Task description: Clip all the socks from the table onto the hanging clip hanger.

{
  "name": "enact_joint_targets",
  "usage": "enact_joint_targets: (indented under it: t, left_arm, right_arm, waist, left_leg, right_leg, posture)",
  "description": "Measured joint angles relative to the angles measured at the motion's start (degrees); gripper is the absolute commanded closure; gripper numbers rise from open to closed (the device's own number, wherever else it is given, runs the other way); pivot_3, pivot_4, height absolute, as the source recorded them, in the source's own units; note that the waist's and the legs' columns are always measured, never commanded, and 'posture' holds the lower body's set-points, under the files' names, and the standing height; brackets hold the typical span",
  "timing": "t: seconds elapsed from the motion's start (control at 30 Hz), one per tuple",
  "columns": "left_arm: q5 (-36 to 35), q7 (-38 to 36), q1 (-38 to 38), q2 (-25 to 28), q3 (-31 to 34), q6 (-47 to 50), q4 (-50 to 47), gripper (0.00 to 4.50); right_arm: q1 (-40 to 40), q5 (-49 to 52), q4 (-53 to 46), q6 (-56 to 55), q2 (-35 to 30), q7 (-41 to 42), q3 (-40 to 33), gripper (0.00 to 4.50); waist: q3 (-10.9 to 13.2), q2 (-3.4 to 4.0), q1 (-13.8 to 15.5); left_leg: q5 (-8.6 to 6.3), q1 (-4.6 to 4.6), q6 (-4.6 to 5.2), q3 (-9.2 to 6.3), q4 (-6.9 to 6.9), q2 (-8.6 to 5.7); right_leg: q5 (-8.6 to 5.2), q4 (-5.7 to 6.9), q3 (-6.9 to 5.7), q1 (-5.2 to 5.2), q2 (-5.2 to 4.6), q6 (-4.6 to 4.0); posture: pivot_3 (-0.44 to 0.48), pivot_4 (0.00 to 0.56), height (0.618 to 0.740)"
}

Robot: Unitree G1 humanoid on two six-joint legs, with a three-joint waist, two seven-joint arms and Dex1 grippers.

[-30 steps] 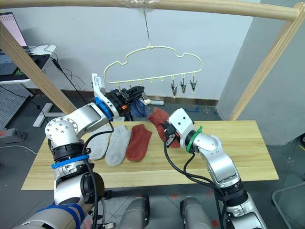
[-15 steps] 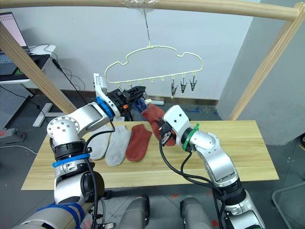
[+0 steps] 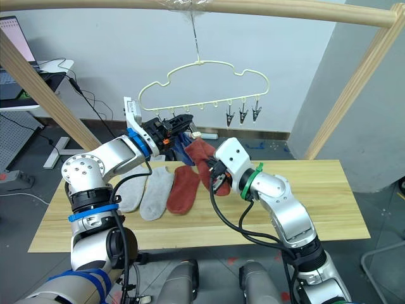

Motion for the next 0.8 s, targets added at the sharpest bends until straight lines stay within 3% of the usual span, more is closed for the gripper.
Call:
enact_joint_targets:
  t: [0.8]
  left_arm:
    - [-0.01,-0.13,-0.01,0.04,-0.71,-0.76,0.15,4.18]
  right_arm:
    - [-1.56,1.48,0.17,-0.32,-0.78,-1.19,0.29,4.48]
  waist:
    - [0.0,0.0,-0.01]
  left_leg:
    - [0.0,-0.01,0.0,0.01,-0.02,0.0]
  right_leg:
    - [-0.01,-0.04,0.0,0.0,0.0,0.02]
  posture:
    - [-0.033,0.178,0.74]
